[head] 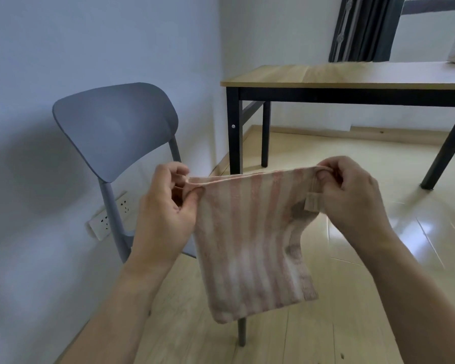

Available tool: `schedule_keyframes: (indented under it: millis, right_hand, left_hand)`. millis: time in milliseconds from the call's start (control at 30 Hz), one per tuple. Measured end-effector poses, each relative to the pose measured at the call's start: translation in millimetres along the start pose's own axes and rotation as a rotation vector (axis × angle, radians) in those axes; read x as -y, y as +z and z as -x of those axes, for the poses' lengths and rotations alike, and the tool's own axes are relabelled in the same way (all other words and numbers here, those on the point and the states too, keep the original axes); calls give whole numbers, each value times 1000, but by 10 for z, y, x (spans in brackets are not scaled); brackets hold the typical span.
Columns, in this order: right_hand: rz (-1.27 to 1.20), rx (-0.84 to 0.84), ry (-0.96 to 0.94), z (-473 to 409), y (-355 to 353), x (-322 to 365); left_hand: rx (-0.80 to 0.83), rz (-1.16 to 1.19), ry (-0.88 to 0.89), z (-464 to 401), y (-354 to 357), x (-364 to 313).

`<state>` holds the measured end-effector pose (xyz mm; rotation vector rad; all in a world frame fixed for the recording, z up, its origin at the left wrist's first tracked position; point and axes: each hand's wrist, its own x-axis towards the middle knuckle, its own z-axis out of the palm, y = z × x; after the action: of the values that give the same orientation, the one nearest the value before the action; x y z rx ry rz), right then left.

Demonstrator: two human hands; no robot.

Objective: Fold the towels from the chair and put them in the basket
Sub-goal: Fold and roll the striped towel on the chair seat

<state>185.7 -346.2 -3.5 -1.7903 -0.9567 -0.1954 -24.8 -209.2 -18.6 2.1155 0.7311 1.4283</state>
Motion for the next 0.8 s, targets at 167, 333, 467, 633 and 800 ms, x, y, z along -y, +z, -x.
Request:
schedule_keyframes:
  millis: [167,333,467,633,800]
  right_hand:
    - [-102,126,164,-31,50,-130]
    - [-103,124,105,-319,162,-26]
    - [-20,109,-4,-779,283,199]
    - [-54,50,-83,-1409,328,623]
    - [-115,-37,-209,-1480,246,858]
  left_hand:
    - [135,13,-233,-41,43,98]
    - [142,124,-395,-422,82,208]
    - [78,141,-417,-1073,149,284]
    - [-83,176,-330,-1780,38,35]
    - [-155,269,-200,-1877,-202,-168]
